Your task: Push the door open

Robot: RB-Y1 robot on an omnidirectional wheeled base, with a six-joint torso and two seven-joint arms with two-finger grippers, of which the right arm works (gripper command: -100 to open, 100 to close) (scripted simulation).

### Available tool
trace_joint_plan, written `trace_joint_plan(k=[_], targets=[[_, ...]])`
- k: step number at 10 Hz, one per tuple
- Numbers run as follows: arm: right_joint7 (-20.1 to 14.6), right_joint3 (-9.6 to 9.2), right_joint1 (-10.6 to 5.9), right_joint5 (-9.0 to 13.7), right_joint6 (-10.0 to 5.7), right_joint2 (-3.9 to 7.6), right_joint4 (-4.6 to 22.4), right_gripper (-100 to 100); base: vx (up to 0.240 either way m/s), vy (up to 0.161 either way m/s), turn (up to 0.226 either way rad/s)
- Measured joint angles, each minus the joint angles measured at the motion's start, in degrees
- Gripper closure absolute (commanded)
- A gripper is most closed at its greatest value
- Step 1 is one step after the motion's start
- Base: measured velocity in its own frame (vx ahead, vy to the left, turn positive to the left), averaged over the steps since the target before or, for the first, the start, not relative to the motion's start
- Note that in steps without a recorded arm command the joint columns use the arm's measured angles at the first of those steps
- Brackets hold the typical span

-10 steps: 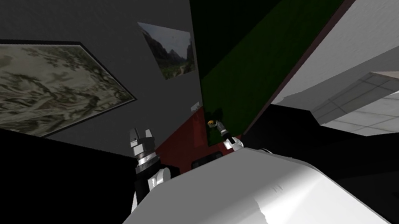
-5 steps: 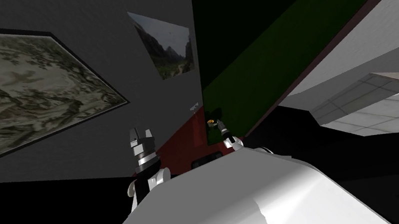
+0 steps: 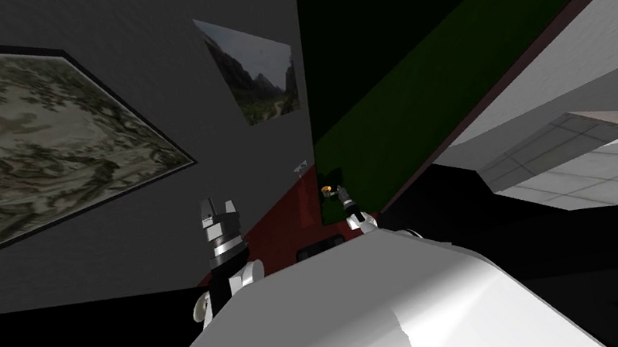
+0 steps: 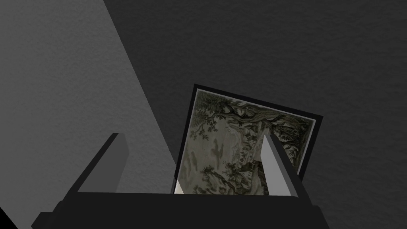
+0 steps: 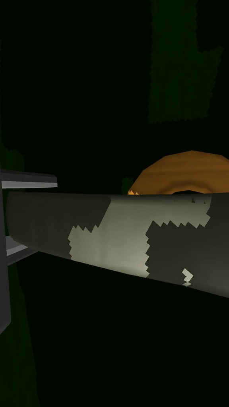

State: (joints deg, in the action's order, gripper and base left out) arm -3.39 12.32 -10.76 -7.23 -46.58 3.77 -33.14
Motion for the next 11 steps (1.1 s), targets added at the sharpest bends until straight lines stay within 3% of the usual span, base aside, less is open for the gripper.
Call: trace_joint_plan(k=[1, 3, 4, 7, 8, 10, 11], targets=[[0.0, -0.09, 0.37, -0.1, 0.23, -0.17, -0.8, 100, 0.130, 0.052, -0.113], [0.8, 0.37, 2.08, 0.2, 2.13, -1.04, -3.5, 100, 0.164, 0.062, -0.076], [1.0, 0.73, 1.54, 0.5, 1.90, -0.79, -2.8, 100, 0.145, 0.034, -0.079], [2.7, 2.56, 0.86, 1.6, 0.92, -1.73, -1.8, 100, 0.193, 0.073, -0.115], [3.4, 3.46, -0.34, 2.1, 0.06, -1.73, 0.3, 100, 0.134, 0.032, -0.041], [3.5, 3.72, -0.08, 2.2, 0.26, -1.70, -0.8, 100, 0.082, 0.024, -0.051], [4.0, 4.21, -0.01, 2.5, 0.37, -2.36, -1.0, 100, 0.139, 0.107, -0.119]])
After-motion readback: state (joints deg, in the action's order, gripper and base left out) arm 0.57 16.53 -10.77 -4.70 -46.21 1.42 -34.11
